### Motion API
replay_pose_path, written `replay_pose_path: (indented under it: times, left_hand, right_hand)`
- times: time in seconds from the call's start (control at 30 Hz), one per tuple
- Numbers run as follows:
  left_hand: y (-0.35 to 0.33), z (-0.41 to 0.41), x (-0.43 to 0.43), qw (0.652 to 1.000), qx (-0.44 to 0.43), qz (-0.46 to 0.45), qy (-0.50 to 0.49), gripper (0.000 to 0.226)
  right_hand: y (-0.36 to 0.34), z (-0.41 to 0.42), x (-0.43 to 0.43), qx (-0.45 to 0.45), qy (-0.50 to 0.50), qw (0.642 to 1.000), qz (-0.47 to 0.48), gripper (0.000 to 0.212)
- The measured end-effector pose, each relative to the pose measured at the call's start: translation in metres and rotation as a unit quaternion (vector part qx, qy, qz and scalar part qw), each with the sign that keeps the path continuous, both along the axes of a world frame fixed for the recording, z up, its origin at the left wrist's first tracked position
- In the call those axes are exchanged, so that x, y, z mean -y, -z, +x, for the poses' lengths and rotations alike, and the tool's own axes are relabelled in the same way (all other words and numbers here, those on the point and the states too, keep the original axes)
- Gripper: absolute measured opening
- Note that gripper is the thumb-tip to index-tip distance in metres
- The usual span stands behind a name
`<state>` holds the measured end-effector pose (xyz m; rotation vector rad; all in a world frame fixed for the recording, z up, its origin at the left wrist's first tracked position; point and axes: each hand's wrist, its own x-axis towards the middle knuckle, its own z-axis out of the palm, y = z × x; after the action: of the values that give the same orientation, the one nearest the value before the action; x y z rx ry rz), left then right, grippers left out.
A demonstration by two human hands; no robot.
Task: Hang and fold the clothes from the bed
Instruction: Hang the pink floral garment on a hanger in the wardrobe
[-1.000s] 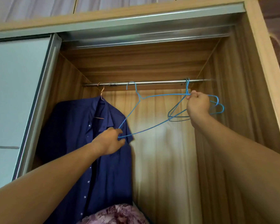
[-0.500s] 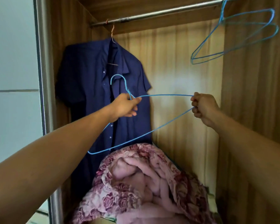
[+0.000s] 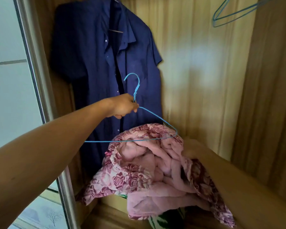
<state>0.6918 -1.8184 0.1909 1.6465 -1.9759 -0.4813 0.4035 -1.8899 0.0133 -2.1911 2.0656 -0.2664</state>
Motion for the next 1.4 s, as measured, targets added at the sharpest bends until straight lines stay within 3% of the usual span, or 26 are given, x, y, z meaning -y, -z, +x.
replay_pose_path:
  times: [0.07,0.17,0.33,0.57,0.73,0.83,0.9,0.97,1.1,1.17,1.23,1.27,1.33,1.4]
  left_hand:
    - [0.006,0.005,0.002,1.000,0.015,0.014,-0.008,0.018]
    - [0.013,0.007,0.008,0.999,0.012,0.027,-0.013,0.018]
    - [0.034,-0.011,0.027,0.998,-0.057,0.032,-0.008,0.022]
    - [0.046,-0.057,0.052,0.995,-0.067,-0.057,-0.054,0.021]
    - [0.030,-0.058,0.066,0.995,0.019,-0.094,-0.037,0.023]
    - [0.031,-0.064,0.067,0.994,0.021,-0.111,-0.003,0.023]
    - [0.045,-0.073,0.072,0.994,-0.020,-0.099,0.027,0.019]
    - [0.059,-0.079,0.077,0.990,-0.083,-0.095,0.061,0.012]
    - [0.067,-0.073,0.092,0.966,-0.207,-0.111,0.110,0.010]
    - [0.073,-0.072,0.099,0.959,-0.222,-0.099,0.147,0.008]
    - [0.083,-0.073,0.101,0.946,-0.249,-0.089,0.189,0.005]
    - [0.087,-0.074,0.101,0.935,-0.270,-0.087,0.212,0.003]
    - [0.091,-0.074,0.098,0.922,-0.293,-0.084,0.237,0.010]
    - [0.092,-0.067,0.099,0.936,-0.256,-0.081,0.228,0.017]
  right_hand:
    - [-0.008,-0.001,0.006,0.034,0.003,0.998,-0.049,0.057]
    - [-0.040,-0.006,0.014,0.105,0.042,0.984,-0.139,0.028]
    - [-0.092,0.001,0.004,0.168,0.028,0.958,-0.229,0.031]
    - [-0.146,0.014,-0.011,0.203,-0.015,0.921,-0.332,0.032]
    - [-0.153,0.004,-0.019,0.067,0.035,0.958,-0.276,0.040]
    - [-0.157,0.014,-0.018,0.169,0.027,0.945,-0.278,0.027]
    - [-0.162,0.036,-0.021,0.280,-0.009,0.922,-0.268,0.021]
    - [-0.165,0.052,-0.025,0.326,-0.038,0.909,-0.258,0.024]
    - [-0.156,0.038,-0.031,0.256,-0.052,0.952,-0.157,0.012]
    - [-0.142,0.027,-0.030,0.232,-0.038,0.966,-0.104,0.019]
    - [-0.128,0.017,-0.024,0.124,-0.027,0.982,-0.142,0.034]
    - [-0.122,0.016,-0.022,0.076,-0.032,0.985,-0.149,0.050]
    - [-0.110,0.019,-0.018,0.089,-0.058,0.989,-0.107,0.089]
    - [-0.096,0.018,-0.011,0.074,-0.072,0.989,-0.107,0.084]
